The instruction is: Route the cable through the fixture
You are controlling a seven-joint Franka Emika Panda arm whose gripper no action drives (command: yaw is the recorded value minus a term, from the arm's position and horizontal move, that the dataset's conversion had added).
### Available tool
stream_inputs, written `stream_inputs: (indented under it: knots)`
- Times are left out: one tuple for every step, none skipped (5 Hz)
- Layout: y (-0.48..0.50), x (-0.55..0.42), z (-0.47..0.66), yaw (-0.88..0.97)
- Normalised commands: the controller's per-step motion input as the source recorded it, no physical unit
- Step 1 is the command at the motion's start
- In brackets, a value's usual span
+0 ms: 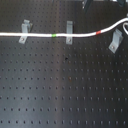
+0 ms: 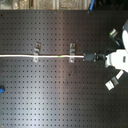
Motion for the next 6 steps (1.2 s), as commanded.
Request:
stream_inputs:
  knots:
    - [0.0,0.001,-0.02,-0.39]
    - [0.001,-0.056,0.0,-0.62]
    - [-0.002,-0.026,0.0,-0.62]
    - [-0.003,-0.017,0.0,-0.61]
    - [0.031,-0.009,0.0,-0.58]
    - [0.27,0.081,0.0,-0.25]
